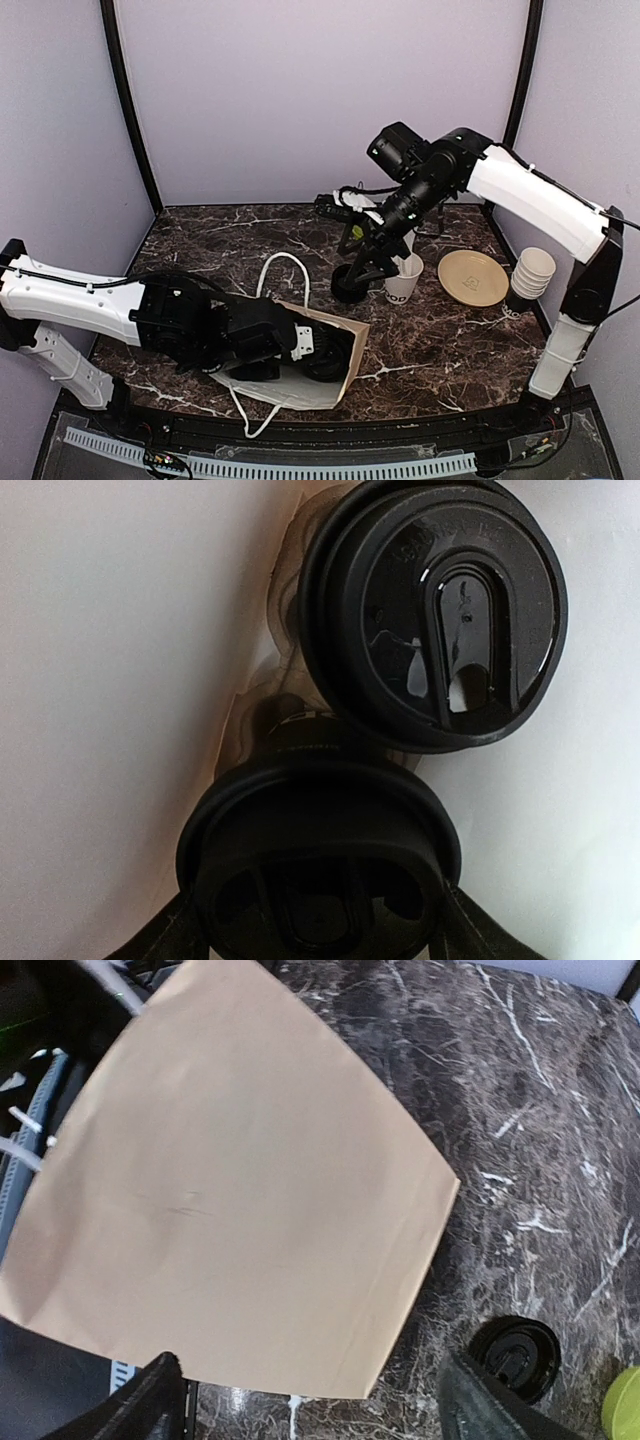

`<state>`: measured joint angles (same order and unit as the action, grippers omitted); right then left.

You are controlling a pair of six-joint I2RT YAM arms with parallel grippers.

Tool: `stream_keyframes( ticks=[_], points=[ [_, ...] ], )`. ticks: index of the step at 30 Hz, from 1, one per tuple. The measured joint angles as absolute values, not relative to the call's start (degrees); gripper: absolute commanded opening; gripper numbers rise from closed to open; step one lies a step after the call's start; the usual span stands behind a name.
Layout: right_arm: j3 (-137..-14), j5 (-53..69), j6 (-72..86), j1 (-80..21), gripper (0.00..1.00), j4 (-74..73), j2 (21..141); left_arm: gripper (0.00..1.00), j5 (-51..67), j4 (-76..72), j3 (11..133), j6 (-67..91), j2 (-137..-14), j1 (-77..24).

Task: Pack the takeout coffee

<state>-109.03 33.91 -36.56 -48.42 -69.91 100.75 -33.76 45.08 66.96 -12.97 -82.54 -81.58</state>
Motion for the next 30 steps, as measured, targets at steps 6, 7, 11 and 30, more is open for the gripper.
stream_keyframes(
  ticks=[6,7,11,30],
  points=[
    [-106.4,29.2,-31.6,-47.7,0.44,-61.8,102.9,0.31,-33.6,42.8,65.2,-13.9,-81.7,-80.8],
    [-106.2,28.6,-30.9,-47.7,0.42,-60.6,103.9,0.31,-33.6,42.6,65.1,-14.0,-81.7,-80.6],
    [-104.9,27.6,-29.5,-47.7,0.38,-56.5,108.6,0.31,-33.6,41.1,64.4,-14.8,-81.7,-80.1],
    [-102.3,28.4,-26.3,-49.1,0.39,-47.0,121.1,0.31,-32.8,38.9,63.3,-15.9,-81.5,-78.6]
  ],
)
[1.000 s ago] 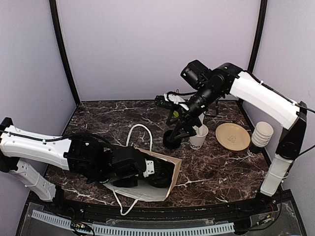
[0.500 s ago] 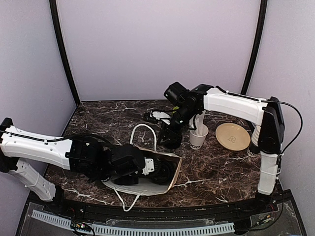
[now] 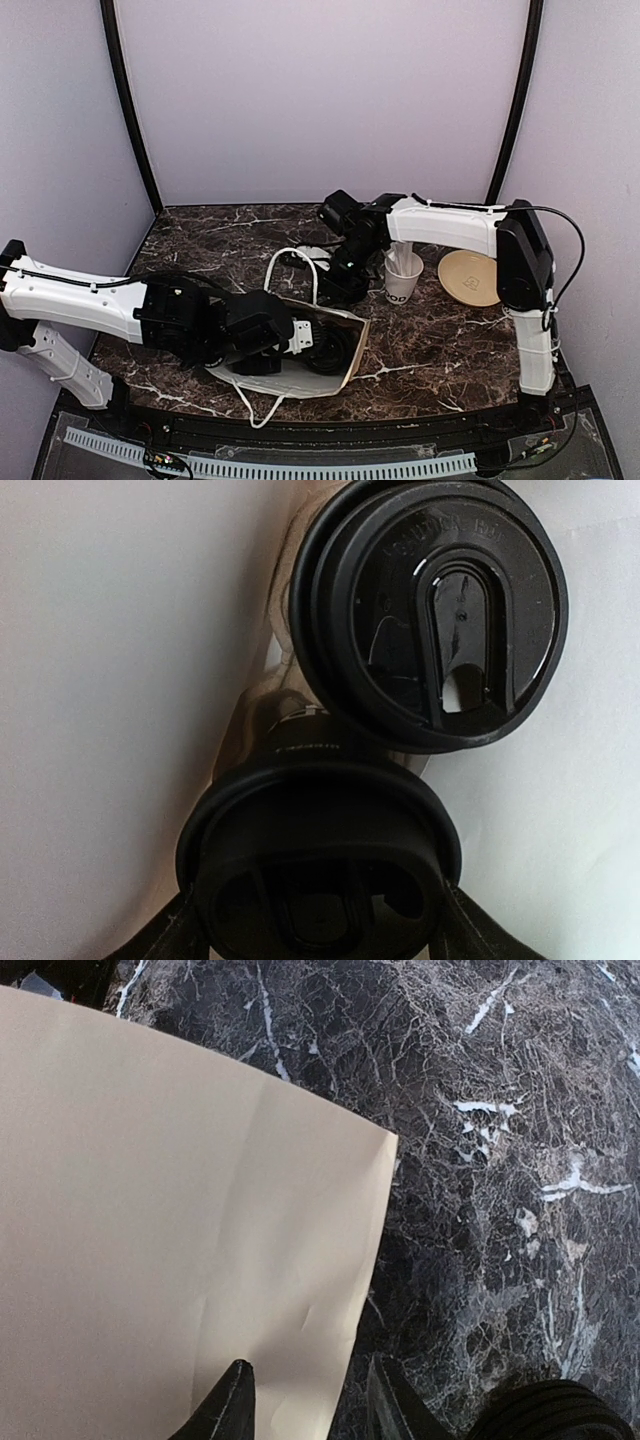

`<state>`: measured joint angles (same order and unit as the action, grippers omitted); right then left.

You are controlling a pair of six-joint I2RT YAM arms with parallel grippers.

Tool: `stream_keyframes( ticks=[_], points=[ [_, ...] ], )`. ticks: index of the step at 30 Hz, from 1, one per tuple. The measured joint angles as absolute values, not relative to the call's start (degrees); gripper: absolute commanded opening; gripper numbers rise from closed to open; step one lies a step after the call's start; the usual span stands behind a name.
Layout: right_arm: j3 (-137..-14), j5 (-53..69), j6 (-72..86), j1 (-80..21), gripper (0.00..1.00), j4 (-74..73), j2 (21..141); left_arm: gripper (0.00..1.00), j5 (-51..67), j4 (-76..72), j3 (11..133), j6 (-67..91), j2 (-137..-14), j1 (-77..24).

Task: Pack the takeout coffee

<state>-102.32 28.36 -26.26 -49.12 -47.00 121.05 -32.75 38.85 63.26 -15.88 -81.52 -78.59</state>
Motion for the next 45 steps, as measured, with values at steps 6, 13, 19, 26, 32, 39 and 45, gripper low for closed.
stream_keyframes(
  ticks=[6,13,19,26,32,39,45],
  points=[
    [-104.0,28.4,-26.4,-50.1,0.39,-46.3,123.0,0.31,-32.1,39.1,63.2,-15.9,-81.3,-78.5],
    [-104.0,29.8,-26.7,-50.7,0.40,-45.2,123.5,0.31,-31.1,40.4,62.9,-15.9,-79.8,-78.5],
    [-104.3,28.6,-25.6,-50.9,0.43,-44.5,123.9,0.31,-31.2,39.5,61.4,-16.8,-78.7,-78.3],
    [-107.4,28.9,-25.5,-50.9,0.43,-45.2,127.3,0.31,-31.0,38.9,61.0,-17.6,-78.5,-78.3],
    [-108.3,31.1,-25.6,-50.9,0.45,-45.3,128.5,0.31,-30.3,40.6,61.8,-17.8,-78.5,-78.3],
    [-115.8,36.2,-28.1,-50.9,0.48,-51.7,134.0,0.31,-28.3,43.9,63.4,-18.5,-78.3,-78.2],
    [-119.0,40.8,-28.8,-50.9,0.56,-57.0,137.3,0.31,-22.5,47.9,66.1,-19.3,-78.3,-76.5]
  ],
)
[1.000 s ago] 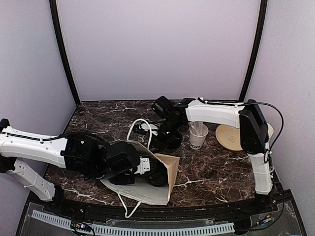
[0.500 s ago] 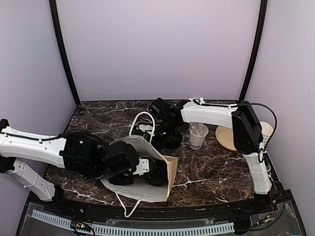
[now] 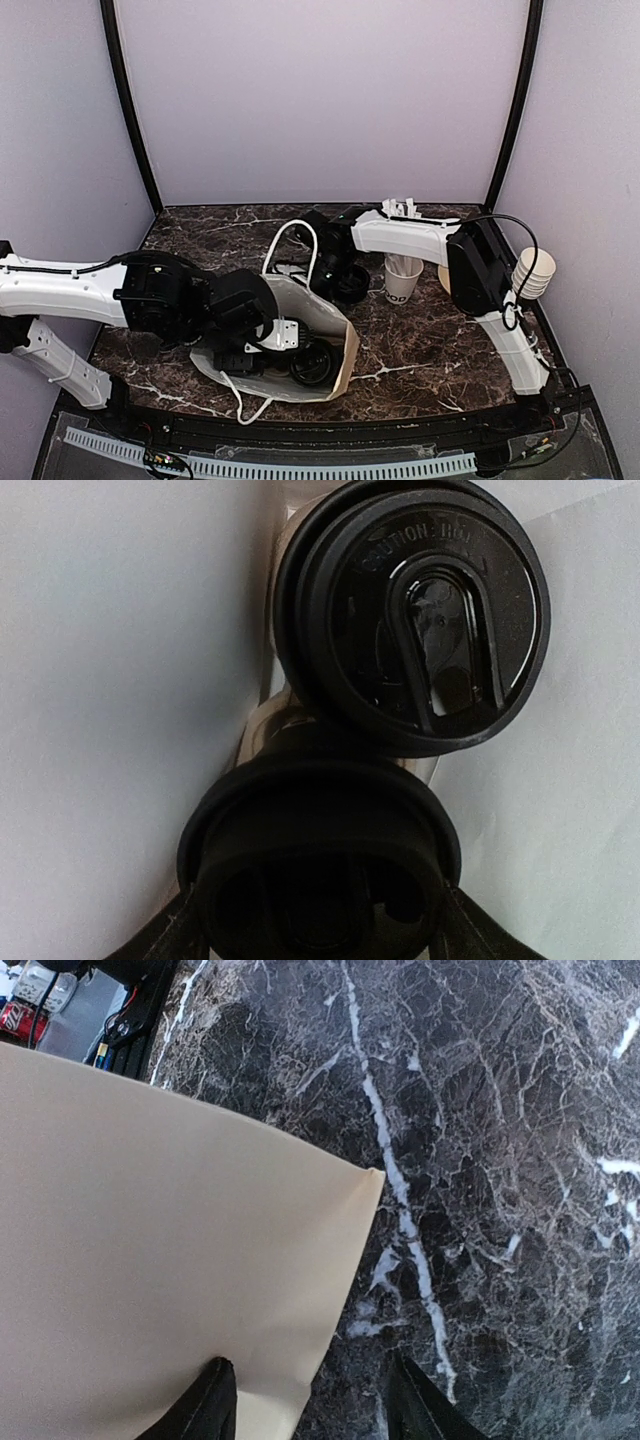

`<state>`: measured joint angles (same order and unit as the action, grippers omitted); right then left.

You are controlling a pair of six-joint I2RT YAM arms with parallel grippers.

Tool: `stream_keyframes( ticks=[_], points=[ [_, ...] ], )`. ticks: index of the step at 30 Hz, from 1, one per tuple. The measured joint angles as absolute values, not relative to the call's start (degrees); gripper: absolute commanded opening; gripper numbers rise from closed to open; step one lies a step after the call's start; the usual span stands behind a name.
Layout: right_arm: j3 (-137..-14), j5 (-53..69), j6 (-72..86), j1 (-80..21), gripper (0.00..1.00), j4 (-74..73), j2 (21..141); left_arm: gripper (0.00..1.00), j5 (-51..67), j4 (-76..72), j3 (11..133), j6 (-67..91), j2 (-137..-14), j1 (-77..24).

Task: Pack the takeout coffee

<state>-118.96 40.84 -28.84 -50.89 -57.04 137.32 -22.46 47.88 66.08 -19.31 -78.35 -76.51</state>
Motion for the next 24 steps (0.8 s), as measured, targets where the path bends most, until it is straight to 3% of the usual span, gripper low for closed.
stream_keyframes(
  ticks=[10,21,24],
  points=[
    [-125.2,37.4,-26.7,-48.2,0.76,-61.6,137.2,0.31,-15.4,48.5,67.8,-19.3,-79.5,-72.0],
    [-130.9,28.1,-27.2,-41.0,0.81,-62.3,126.4,0.30,-6.4,50.8,75.4,-20.9,-88.6,-64.8],
    [-130.9,26.8,-27.2,-39.1,0.82,-61.6,122.5,0.35,-4.7,51.8,76.8,-21.2,-91.9,-63.0]
  ],
)
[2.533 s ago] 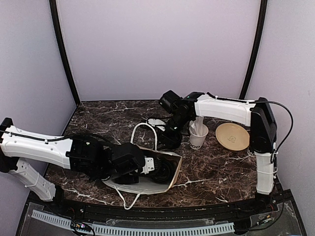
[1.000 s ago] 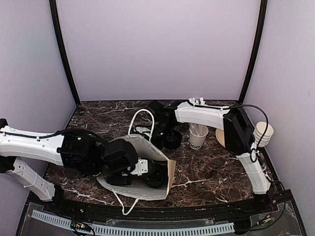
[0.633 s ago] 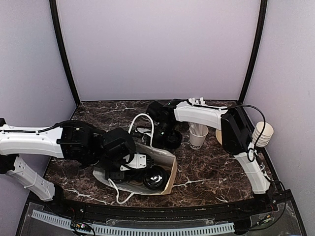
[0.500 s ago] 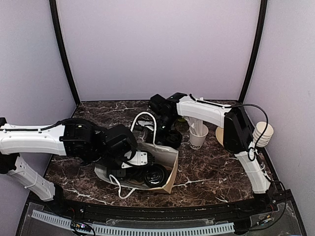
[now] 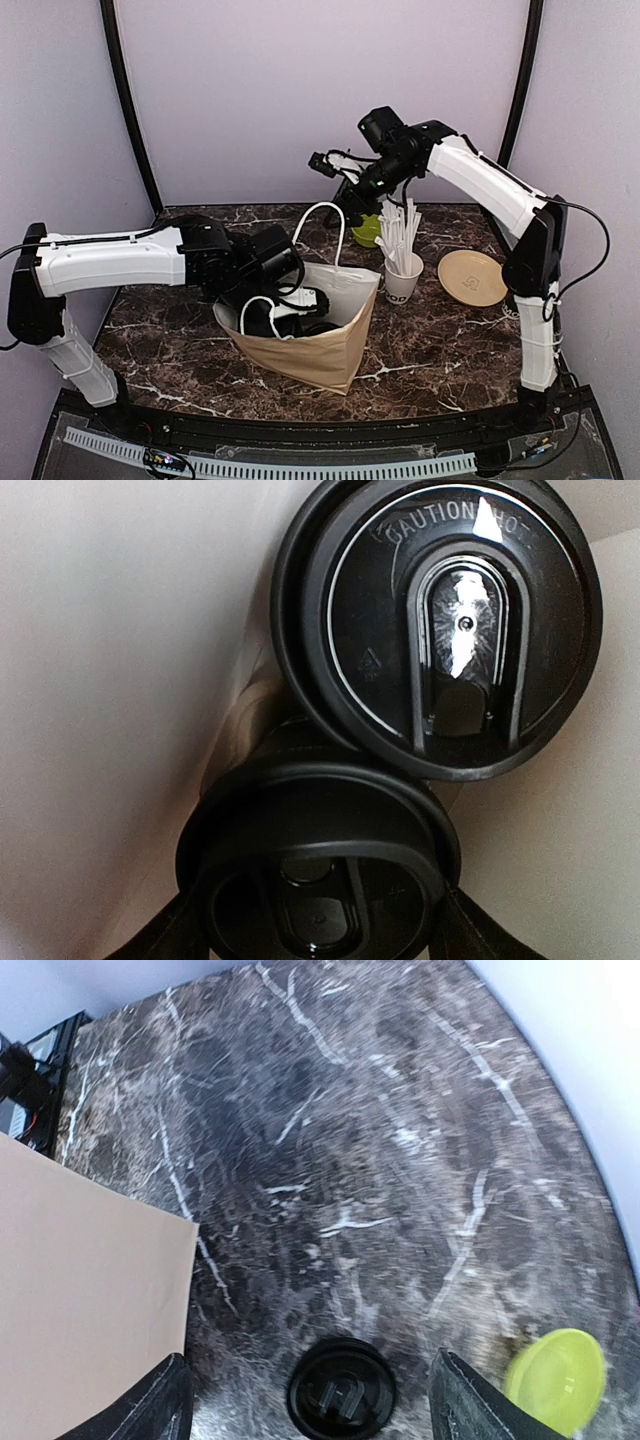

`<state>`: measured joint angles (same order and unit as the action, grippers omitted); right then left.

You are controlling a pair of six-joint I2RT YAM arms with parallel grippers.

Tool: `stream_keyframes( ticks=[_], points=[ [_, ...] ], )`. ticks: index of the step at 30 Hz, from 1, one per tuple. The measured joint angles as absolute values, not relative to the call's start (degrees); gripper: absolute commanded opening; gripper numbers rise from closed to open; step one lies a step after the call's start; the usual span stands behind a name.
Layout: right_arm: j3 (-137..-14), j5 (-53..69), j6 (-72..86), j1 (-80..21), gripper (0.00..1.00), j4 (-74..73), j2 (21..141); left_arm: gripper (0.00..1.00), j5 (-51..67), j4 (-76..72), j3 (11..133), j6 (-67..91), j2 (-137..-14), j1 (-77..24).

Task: Pack the takeout coffee

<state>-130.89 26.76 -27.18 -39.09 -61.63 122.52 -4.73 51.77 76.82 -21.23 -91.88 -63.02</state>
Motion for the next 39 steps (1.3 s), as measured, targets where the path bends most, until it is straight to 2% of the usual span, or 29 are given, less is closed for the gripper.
stream_keyframes(
  ticks=[5,9,13,20,29,33,35,39],
  points=[
    [-130.6,25.4,-27.1,-36.9,0.83,-60.8,118.2,0.60,-2.6,53.6,78.9,-20.8,-93.1,-62.2],
    [-130.6,25.2,-27.2,-36.8,0.84,-60.7,116.7,0.76,-0.1,55.5,80.6,-19.7,-93.1,-62.3],
    [-130.4,25.7,-27.1,-36.7,0.85,-60.8,116.0,0.85,1.6,56.7,82.7,-18.2,-92.1,-62.6],
    [-128.6,27.5,-27.2,-36.8,0.85,-61.5,115.6,0.90,2.1,57.0,85.6,-16.2,-87.6,-62.6],
    [-128.0,27.2,-27.5,-36.4,0.88,-63.2,115.4,0.91,1.6,57.9,88.5,-14.6,-87.2,-62.6],
    [-127.1,27.1,-27.9,-35.6,0.91,-63.4,113.9,0.91,0.1,57.9,91.2,-14.4,-86.6,-62.6],
    [-125.9,27.1,-28.0,-34.4,0.98,-63.5,112.3,0.91,-0.7,57.8,91.9,-14.3,-85.6,-62.6],
    [-123.3,27.5,-28.1,-31.3,0.99,-63.3,108.2,0.91,-2.0,57.8,92.9,-14.3,-83.5,-62.5]
  ],
)
